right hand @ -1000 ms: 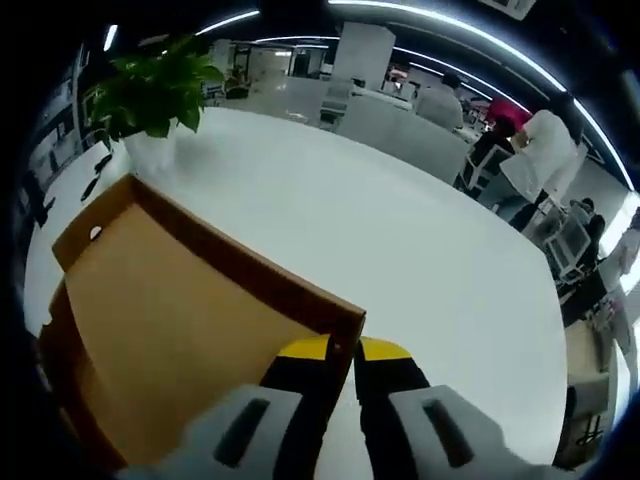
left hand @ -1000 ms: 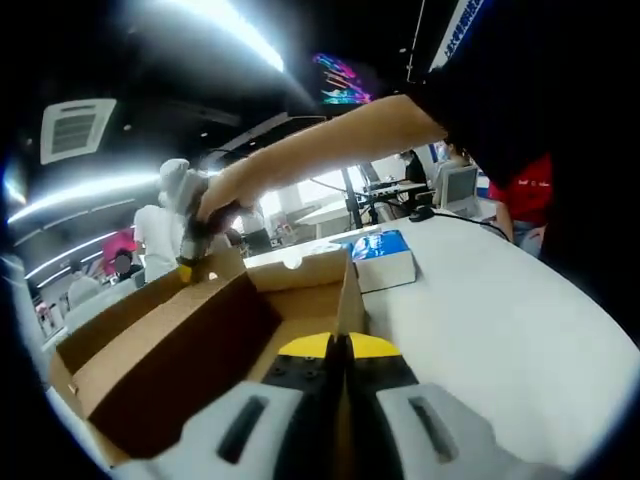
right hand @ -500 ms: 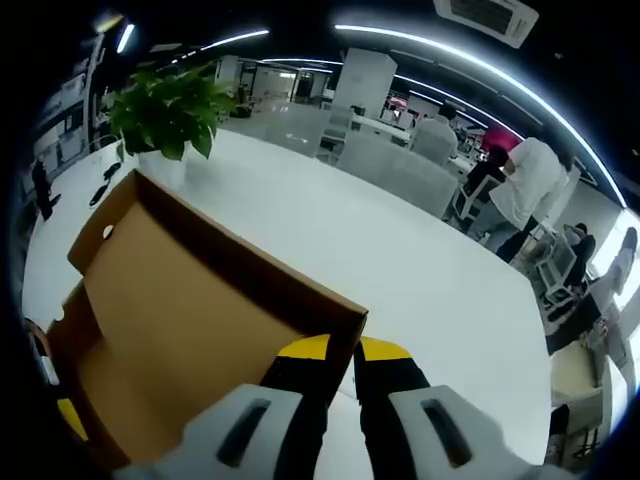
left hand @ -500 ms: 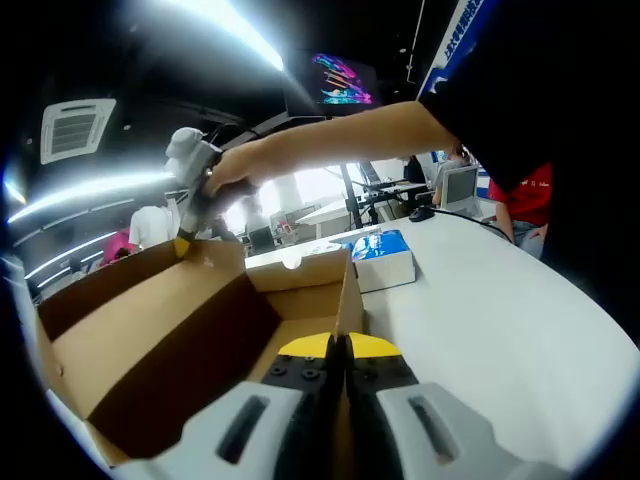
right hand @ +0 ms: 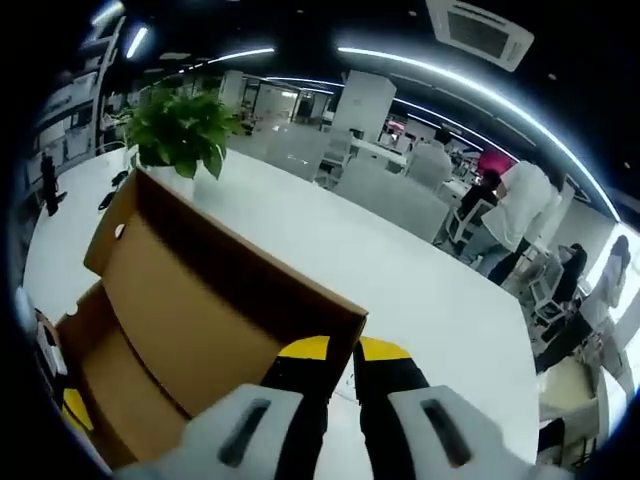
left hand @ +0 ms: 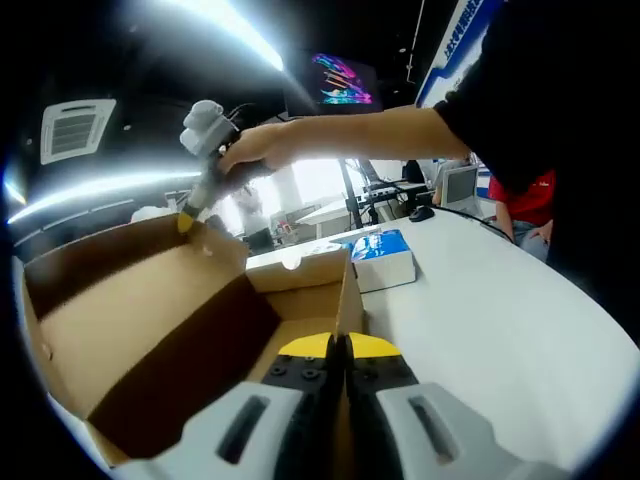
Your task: Operate the shoe box by opening the lid, removing the specified soft item, and placing it in the target area until the item is outside and the box remains undamaged.
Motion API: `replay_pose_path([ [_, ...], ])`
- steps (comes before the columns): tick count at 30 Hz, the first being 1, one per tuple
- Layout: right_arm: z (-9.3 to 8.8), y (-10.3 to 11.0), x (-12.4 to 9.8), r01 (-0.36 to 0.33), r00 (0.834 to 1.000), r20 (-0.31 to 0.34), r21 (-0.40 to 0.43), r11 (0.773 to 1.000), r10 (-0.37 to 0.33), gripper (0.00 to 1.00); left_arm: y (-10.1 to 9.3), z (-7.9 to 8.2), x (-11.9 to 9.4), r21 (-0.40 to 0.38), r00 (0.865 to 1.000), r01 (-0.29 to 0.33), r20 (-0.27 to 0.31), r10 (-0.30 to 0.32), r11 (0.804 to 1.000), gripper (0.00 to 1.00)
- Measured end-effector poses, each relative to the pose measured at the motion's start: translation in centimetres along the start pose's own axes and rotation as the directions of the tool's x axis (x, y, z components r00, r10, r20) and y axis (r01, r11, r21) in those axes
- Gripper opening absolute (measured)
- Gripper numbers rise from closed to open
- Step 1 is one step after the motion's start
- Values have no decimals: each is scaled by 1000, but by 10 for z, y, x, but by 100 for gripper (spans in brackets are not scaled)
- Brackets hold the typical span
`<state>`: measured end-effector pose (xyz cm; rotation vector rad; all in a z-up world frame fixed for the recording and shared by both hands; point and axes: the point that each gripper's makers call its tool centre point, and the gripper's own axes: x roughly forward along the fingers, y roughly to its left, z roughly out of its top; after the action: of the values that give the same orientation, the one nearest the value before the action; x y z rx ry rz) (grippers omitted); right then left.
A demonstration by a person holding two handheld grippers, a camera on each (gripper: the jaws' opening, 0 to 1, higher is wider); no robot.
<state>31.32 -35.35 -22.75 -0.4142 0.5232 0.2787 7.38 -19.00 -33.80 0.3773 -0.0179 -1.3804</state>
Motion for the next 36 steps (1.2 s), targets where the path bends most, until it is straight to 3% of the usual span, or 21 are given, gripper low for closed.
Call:
replay_pose_path([
  [11, 7, 6, -35, 26, 994, 106, -1, 1000, -26, 6, 1, 0, 0, 0, 1000, 0, 1, 0, 1000, 4],
  [20, 8, 11, -53, 21, 990, 143, -8, 1000, -19, 6, 0, 0, 0, 0, 1000, 0, 1, 0, 1000, 4],
  [26, 3, 15, -68, 15, 983, 182, 28, 1000, -19, 5, 0, 0, 0, 0, 1000, 0, 1, 0, 1000, 4],
  [36, -6, 21, -85, 30, 977, 210, 12, 999, -32, 5, 0, -1, 0, 0, 1000, -1, 1, 1, 1000, 4],
])
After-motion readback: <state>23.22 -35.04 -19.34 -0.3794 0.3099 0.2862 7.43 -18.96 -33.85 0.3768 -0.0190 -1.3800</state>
